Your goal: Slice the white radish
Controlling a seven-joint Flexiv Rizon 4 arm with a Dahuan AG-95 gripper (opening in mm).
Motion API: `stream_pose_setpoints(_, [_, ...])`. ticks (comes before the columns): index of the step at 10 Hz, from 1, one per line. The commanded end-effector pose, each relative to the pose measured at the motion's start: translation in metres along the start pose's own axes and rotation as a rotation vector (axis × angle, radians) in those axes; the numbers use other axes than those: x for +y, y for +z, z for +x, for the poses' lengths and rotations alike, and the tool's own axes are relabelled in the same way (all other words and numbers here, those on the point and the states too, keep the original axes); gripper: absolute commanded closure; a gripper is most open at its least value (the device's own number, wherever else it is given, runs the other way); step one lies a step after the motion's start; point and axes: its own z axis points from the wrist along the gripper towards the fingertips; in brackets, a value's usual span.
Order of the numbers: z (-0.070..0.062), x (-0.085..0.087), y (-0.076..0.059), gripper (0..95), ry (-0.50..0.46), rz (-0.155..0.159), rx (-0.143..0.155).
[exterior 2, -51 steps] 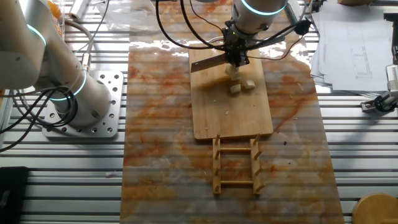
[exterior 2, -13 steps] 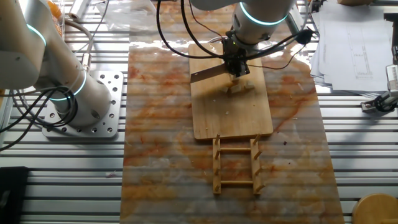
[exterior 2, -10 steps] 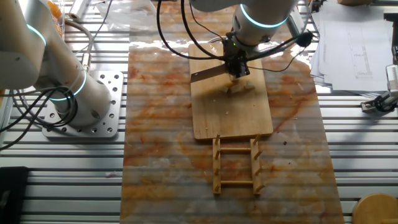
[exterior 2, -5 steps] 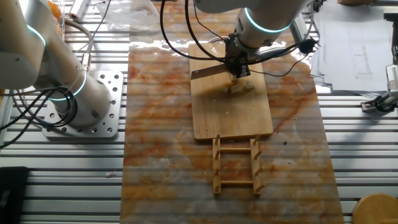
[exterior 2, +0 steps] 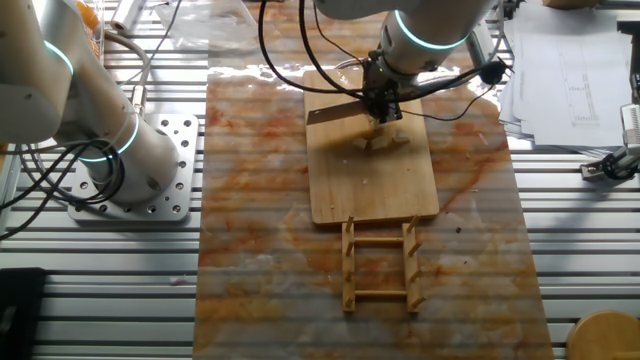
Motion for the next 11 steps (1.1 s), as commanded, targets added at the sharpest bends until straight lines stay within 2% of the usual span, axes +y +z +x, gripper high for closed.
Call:
stream_pose_setpoints(1, [-0.002, 0.001, 0.004, 95.0, 0.008, 0.002, 0.0])
stream_pose_setpoints(5, [-0.007, 0.003, 0.029, 95.0, -0.011, 0.002, 0.002])
stream_pose_setpoints(7, [-0.006, 0.005, 0.029, 95.0, -0.031, -0.001, 0.014])
stream_pose_setpoints(8, [-0.004, 0.005, 0.028, 95.0, -0.064, 0.011, 0.022])
stream_pose_setpoints(9, [-0.001, 0.003, 0.025, 95.0, -0.137, 0.039, 0.04])
stream_pose_setpoints(10, [0.002, 0.001, 0.017, 95.0, -0.215, 0.097, 0.071])
stream_pose_setpoints(11, [0.005, -0.001, 0.011, 95.0, -0.26, 0.135, 0.095])
